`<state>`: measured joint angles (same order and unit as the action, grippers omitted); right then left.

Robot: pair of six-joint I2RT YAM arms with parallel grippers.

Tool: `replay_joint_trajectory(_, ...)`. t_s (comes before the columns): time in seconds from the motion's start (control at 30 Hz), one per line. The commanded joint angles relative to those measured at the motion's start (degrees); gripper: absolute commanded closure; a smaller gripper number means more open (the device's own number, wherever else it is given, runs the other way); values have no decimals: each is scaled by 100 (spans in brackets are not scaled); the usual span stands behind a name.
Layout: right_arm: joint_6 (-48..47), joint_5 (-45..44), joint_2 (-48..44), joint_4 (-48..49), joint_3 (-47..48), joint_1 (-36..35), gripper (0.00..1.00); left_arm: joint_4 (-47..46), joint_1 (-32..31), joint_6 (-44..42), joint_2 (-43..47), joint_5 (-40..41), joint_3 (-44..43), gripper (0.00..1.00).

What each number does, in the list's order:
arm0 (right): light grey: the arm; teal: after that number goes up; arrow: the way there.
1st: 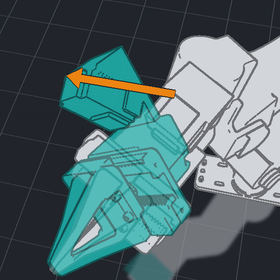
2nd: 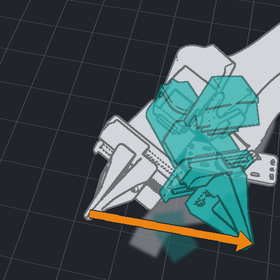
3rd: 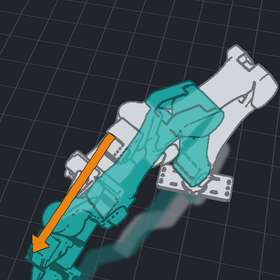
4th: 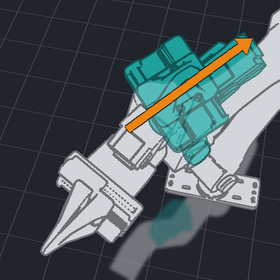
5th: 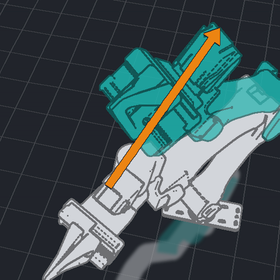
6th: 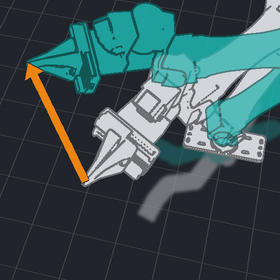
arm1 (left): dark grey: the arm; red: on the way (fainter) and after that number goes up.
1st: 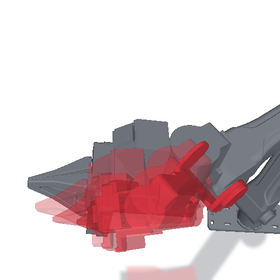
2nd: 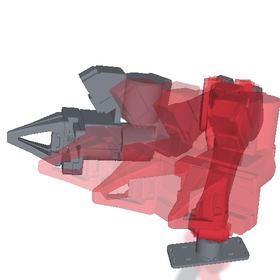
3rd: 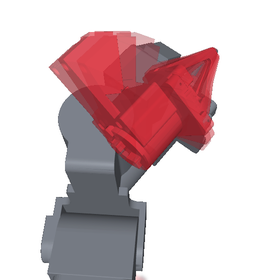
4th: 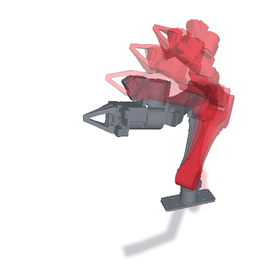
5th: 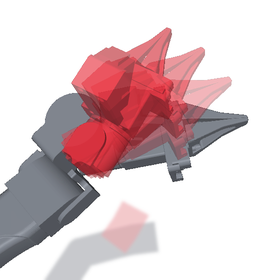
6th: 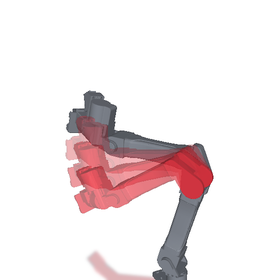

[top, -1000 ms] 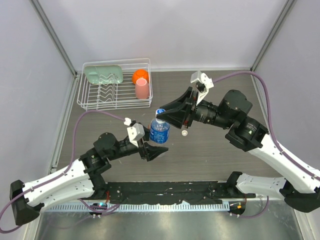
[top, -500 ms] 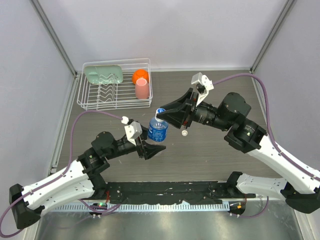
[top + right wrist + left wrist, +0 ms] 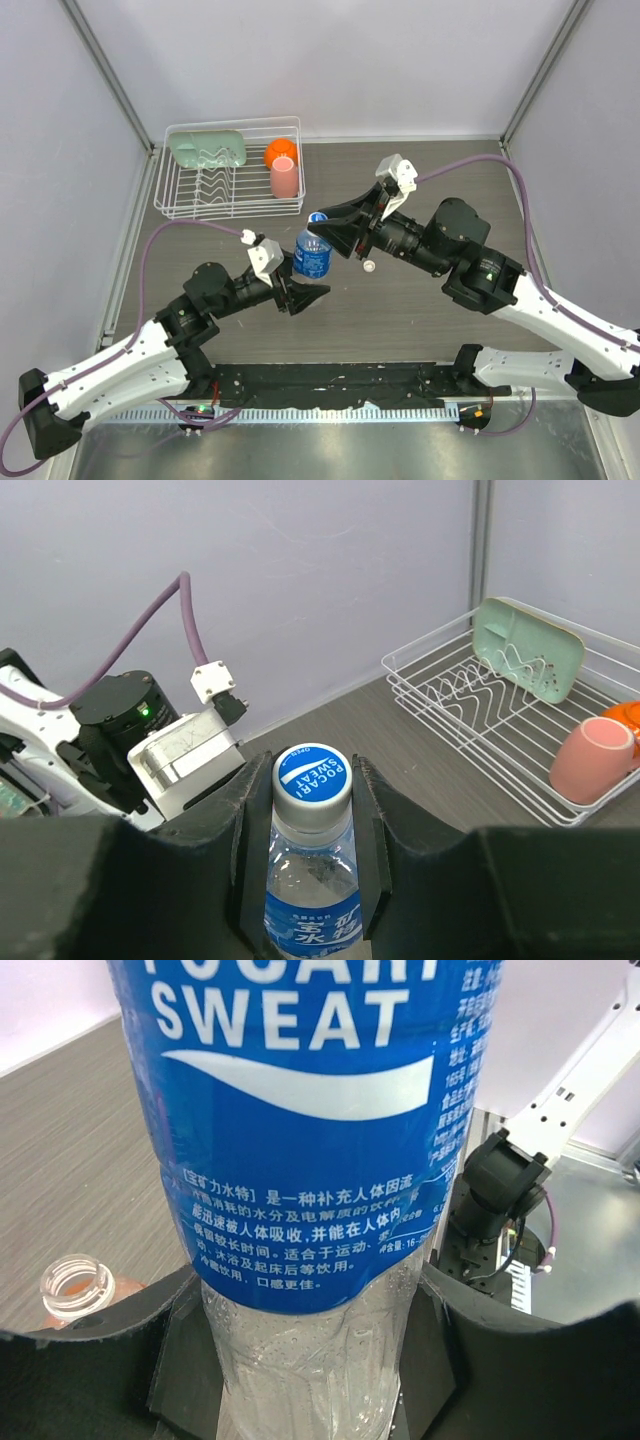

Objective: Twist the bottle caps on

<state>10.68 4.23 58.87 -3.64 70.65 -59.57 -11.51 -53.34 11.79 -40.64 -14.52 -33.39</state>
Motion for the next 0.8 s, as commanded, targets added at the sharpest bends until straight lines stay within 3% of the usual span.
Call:
replay_joint_trajectory(0.0, 13, -317, 37, -1007, -210, -274, 99, -923, 149, 16, 48, 775, -370, 100)
replay_joint_trajectory(0.27, 356, -1704, 80, -1025, -386, -625, 99, -1082, 184, -317, -84, 1083, -467, 100)
replay_joint_trajectory(0.57, 330, -4075, 897, -1446, 115, -1812, 99, -1064, 228, -467, -216, 1312, -695, 100)
replay_joint_trajectory(0.77, 49, -4958, 1346, -1569, 475, -2366, 96, -1020, 280, -397, -207, 1400, -757, 100)
